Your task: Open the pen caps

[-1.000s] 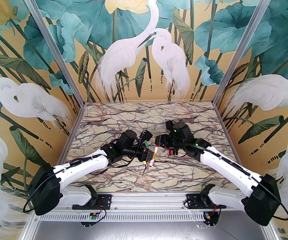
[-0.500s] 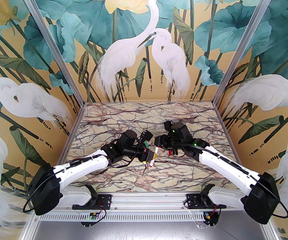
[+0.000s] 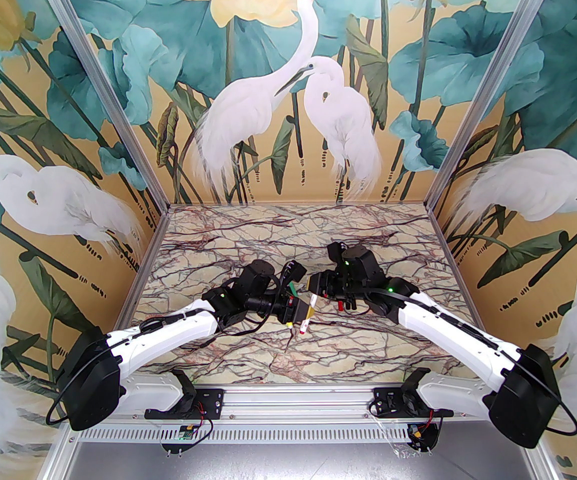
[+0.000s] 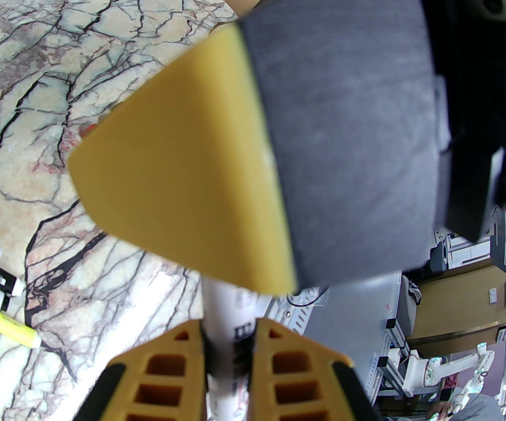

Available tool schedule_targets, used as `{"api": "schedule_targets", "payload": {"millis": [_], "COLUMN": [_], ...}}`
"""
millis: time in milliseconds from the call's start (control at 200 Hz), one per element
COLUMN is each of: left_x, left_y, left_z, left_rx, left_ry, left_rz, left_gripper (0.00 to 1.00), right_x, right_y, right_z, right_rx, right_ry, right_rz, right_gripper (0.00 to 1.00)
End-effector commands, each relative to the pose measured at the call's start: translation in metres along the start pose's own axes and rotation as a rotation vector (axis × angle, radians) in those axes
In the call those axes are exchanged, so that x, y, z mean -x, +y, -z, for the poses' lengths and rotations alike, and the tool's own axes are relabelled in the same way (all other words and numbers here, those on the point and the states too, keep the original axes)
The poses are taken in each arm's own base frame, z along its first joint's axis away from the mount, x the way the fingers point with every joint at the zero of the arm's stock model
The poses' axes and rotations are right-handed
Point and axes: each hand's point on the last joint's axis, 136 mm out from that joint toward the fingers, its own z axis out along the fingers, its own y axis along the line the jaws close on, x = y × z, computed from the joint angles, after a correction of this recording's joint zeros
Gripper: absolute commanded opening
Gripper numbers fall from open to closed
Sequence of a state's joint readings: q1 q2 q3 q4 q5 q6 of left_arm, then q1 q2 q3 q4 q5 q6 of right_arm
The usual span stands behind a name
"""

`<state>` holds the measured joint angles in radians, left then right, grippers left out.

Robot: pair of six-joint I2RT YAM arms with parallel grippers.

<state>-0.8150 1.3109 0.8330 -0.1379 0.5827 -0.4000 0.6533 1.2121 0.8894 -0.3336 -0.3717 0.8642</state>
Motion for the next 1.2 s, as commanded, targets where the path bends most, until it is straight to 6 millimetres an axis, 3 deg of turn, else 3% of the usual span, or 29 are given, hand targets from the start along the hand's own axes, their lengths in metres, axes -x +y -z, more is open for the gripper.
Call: {"api": "schedule_targets", "payload": {"millis": [0,110,355,495,625,980,1195], "left_x": [0.006,0.007,0.014,0.017,0.020,0.020,0.014], "left_y": [-0.004,-0.006,-0.016,-0.022,-0.022,-0.015,-0.035], "left_z": [-0.002,-0.001,0.002,0.002,0.003,0.004,0.005], "left_rx": [-0.010,-0.015,-0.072,-0.113,-0.116,-0.091,-0.203], "left_ry": [-0.015,-0.026,-0.079,-0.103,-0.130,-0.148,-0.093], "left_rz": [-0.019,-0.019,-0.023,-0.012,-0.005,0.018,0.006], "left_gripper": [0.09,0.10,0.29,0.31,0.29,0.06,0.05], "right_x": [0.005,0.004,0.011,0.013,0.013,0.015,0.026], "right_y": [0.012,0.012,0.028,0.036,0.037,0.029,0.052], "right_z": [0.000,0.000,0.007,0.009,0.008,0.014,0.032], "right_rx": [0.027,0.029,0.089,0.127,0.144,0.116,0.199], "right_ry": [-0.002,0.001,-0.035,-0.037,-0.037,-0.083,-0.126], "right_rz": [0.012,0.010,0.000,-0.009,-0.017,-0.030,0.066], "right_gripper": [0.22,0.20,0.19,0.19,0.19,0.18,0.18]}}
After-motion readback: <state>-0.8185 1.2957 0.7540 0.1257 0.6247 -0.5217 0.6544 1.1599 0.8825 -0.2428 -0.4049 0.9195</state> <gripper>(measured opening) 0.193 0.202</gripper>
